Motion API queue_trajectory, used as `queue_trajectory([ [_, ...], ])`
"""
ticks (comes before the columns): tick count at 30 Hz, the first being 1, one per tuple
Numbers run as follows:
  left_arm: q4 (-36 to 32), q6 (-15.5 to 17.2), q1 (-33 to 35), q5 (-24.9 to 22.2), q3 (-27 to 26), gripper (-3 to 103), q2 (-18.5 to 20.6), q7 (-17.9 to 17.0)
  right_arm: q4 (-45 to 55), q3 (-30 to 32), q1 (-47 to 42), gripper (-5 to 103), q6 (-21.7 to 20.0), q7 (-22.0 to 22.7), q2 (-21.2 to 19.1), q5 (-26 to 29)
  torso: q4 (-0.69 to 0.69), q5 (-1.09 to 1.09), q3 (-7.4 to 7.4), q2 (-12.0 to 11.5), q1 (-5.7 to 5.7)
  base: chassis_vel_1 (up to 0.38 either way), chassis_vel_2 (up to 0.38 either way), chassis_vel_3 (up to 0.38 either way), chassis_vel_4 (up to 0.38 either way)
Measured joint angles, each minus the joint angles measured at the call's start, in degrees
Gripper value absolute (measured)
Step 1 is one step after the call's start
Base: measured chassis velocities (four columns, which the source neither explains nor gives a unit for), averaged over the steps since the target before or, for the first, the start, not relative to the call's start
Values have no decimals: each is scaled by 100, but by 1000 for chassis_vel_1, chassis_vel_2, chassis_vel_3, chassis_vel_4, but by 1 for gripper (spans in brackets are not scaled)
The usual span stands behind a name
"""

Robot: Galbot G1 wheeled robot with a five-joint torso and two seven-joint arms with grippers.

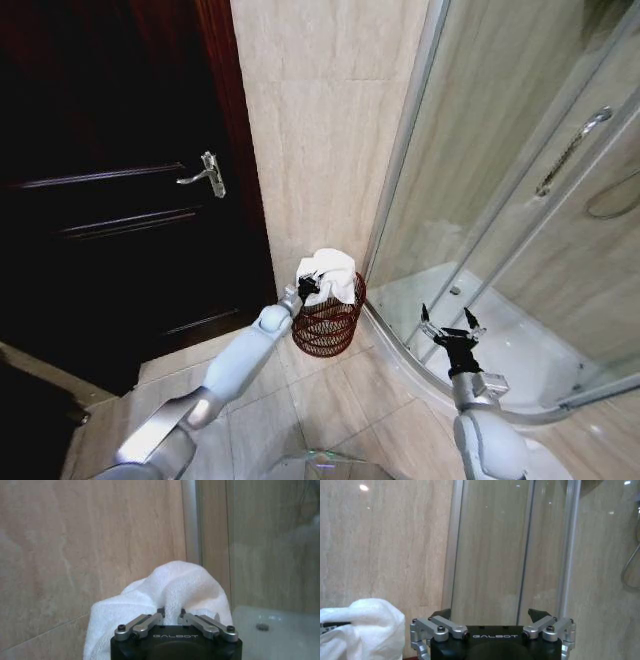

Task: Discard the used towel into the hamper.

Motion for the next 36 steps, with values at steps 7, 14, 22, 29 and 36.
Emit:
queue_trajectory([
  [7,-132,423,4,314,69,16,21,-51,167,39,-23,100,-13,39,-20,57,1,-1,0,1,0,0,0,0,0],
  [14,-221,562,4,452,69,37,4,-124,254,61,-124,100,22,50,-21,87,0,-1,0,1,0,0,0,0,0],
  [22,-353,623,91,530,34,70,15,-145,352,109,-192,100,64,55,-36,141,0,-1,0,2,0,0,0,0,0],
  [29,-696,555,348,484,-102,91,133,-219,385,107,-191,100,62,71,-57,176,0,-2,0,2,1,0,0,0,0],
  [36,-1864,603,1349,391,-735,100,366,-591,352,54,-150,100,19,49,-69,184,1,-3,1,2,1,0,0,0,0],
])
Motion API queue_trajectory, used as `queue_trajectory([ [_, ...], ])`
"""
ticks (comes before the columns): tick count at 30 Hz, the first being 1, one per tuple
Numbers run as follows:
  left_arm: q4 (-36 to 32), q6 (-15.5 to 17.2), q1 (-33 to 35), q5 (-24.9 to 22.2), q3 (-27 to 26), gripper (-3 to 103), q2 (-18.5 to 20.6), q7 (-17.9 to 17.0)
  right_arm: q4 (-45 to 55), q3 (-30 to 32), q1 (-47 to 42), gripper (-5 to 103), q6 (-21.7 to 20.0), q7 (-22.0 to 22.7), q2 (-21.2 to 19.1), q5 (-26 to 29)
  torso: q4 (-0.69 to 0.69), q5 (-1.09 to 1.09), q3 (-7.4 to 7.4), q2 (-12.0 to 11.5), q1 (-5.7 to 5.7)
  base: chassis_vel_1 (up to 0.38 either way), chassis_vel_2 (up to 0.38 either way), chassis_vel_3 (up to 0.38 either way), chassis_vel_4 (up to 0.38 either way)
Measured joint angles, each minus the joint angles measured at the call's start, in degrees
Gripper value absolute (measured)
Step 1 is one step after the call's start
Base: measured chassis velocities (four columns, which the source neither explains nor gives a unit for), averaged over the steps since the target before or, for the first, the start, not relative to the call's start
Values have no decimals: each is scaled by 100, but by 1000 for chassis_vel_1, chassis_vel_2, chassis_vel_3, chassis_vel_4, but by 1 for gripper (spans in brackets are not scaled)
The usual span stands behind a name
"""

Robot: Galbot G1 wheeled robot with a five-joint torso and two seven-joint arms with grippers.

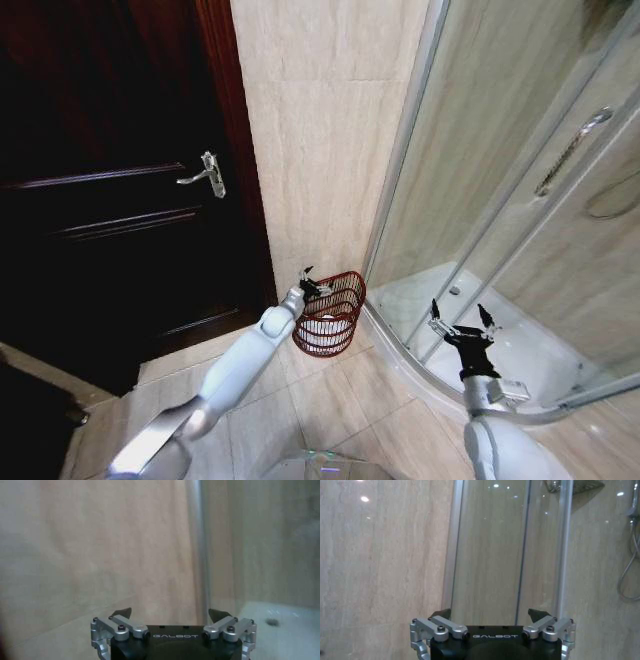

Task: Discard the used towel into the hamper.

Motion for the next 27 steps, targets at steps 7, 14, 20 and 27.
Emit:
queue_trajectory([
  [7,-1185,71,1358,108,-1131,100,-49,-748,-47,-3,25,100,-179,1,-37,-5,1,2,-1,2,-1,0,0,0,0],
  [14,-2175,14,2564,321,-2496,100,-236,-1116,-9,-16,-15,100,-377,49,-21,-58,-1,-1,-1,2,-1,0,0,0,0],
  [20,-2635,80,2913,179,-3088,100,-173,-1095,-73,-47,-18,100,-282,47,38,-52,1,1,-1,2,0,0,0,0,0],
  [27,-2882,243,3075,94,-3175,100,-124,-1084,-141,-92,-35,100,-185,26,115,-110,0,1,-1,1,0,0,0,0,0],
])
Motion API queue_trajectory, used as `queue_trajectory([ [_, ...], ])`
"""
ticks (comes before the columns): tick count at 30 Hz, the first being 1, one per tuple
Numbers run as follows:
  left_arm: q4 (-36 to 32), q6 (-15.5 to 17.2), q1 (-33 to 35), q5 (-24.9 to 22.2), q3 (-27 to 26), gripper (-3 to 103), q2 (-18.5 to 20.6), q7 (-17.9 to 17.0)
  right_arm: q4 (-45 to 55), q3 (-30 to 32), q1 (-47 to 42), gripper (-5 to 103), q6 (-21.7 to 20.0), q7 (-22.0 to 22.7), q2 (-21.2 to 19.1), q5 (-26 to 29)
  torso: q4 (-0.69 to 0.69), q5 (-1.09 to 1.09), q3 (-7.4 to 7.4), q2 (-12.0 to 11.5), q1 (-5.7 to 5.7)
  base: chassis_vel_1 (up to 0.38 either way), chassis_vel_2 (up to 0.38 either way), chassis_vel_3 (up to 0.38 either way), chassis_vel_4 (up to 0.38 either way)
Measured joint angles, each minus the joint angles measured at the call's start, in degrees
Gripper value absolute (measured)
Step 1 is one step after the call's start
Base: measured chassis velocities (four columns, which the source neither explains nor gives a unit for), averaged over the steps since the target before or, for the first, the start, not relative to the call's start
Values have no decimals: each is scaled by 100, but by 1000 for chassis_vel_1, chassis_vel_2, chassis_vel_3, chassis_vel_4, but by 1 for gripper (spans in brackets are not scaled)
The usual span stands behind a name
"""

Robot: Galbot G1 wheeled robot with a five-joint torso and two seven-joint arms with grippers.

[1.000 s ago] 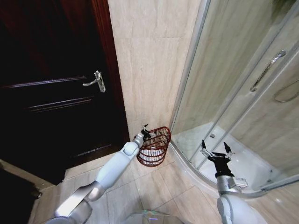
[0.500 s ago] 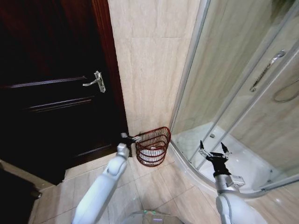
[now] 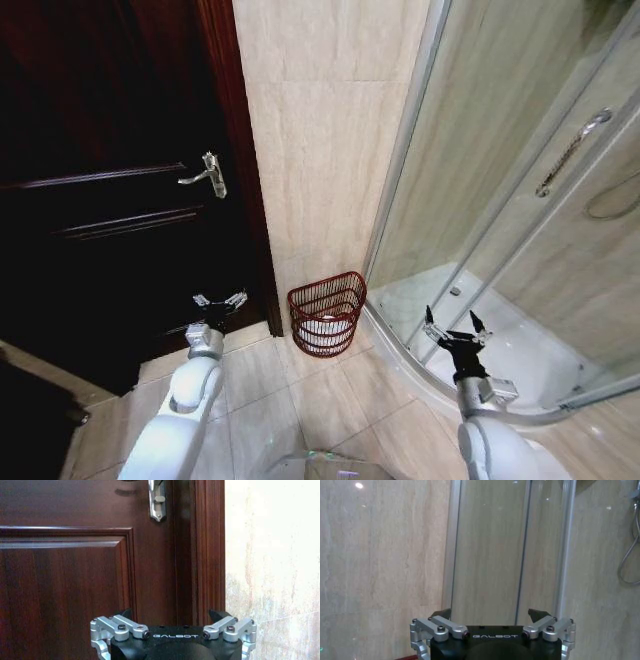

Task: Discard the used towel into the hamper.

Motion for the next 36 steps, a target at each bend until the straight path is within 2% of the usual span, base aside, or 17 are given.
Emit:
queue_trajectory([
  [14,129,-1,-69,111,130,100,-21,17,111,20,-1,100,-94,18,-74,40,0,1,1,-1,2,33,-30,-31,33],
  [22,105,12,-76,201,219,100,-59,13,109,30,7,100,-105,18,-140,100,1,-2,1,-1,0,201,-186,-199,185],
  [25,102,12,-71,239,242,100,-70,9,103,51,4,100,-105,18,-164,127,0,5,0,-1,-1,241,-225,-213,228],
  [26,102,12,-69,250,246,100,-72,5,103,53,3,100,-105,18,-169,135,2,-2,-1,-1,-2,204,-244,-203,231],
  [28,102,12,-69,251,249,100,-73,5,102,56,2,100,-105,18,-171,137,0,-2,0,-1,-1,204,-236,-206,231],
  [29,101,12,-69,252,249,100,-73,4,100,55,2,100,-105,18,-171,138,1,7,0,-1,-2,202,-227,-213,197],
  [31,102,12,-69,253,252,100,-73,3,98,57,2,100,-105,18,-172,139,0,-3,0,-1,-1,196,-222,-201,197],
  [34,101,12,-69,254,251,100,-73,2,97,58,2,100,-105,18,-172,140,1,6,0,-1,-1,202,-204,-187,184],
  [36,102,12,-69,253,252,100,-73,1,97,58,2,100,-105,17,-172,140,2,-4,0,-1,1,189,-188,-178,185],
])
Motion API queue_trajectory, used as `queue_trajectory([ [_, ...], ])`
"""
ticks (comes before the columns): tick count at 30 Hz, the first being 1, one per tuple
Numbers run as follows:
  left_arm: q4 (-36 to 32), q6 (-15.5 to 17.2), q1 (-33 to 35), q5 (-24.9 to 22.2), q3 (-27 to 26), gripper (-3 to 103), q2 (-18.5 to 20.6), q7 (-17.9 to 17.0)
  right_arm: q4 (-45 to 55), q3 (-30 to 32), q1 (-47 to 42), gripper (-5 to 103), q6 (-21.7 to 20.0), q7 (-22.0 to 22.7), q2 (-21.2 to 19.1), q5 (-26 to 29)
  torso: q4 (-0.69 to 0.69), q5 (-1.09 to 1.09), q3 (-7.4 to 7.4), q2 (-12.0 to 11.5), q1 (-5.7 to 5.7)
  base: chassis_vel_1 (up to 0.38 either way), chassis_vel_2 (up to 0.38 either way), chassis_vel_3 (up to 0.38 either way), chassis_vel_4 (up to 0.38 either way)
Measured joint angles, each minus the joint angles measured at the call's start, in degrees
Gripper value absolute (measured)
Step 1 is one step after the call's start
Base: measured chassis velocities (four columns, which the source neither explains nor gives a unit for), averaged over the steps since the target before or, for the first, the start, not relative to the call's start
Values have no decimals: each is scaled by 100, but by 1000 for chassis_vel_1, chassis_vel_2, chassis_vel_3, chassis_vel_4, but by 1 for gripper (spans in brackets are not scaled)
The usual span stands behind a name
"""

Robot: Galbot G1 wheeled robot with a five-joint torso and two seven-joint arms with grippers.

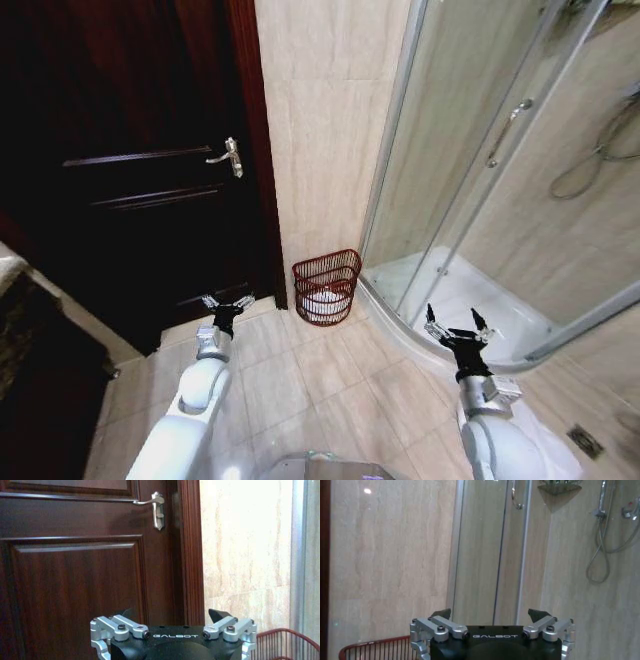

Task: Discard the used towel into the hamper.

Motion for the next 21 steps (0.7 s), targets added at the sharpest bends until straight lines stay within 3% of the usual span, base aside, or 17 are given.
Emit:
queue_trajectory([
  [3,-1,-1,0,0,-1,100,1,0,-2,1,-1,100,0,0,0,0,-1,10,0,0,0,193,-176,-192,201],
  [5,0,-1,1,0,-1,100,1,-1,-2,2,-1,100,1,0,0,0,-1,-1,0,0,0,185,-206,-188,190],
  [8,-1,-2,1,0,0,100,1,-1,-2,1,-4,100,1,0,0,0,-1,10,-2,2,-4,157,-155,-166,172],
  [11,0,-2,2,0,0,100,1,-1,-2,2,-4,100,1,0,1,0,-1,2,-2,2,-4,74,-88,-70,88],
  [21,2,-2,-2,-3,0,100,1,-1,-2,0,1,100,3,0,2,-1,-2,4,1,0,3,-20,11,14,-22],
])
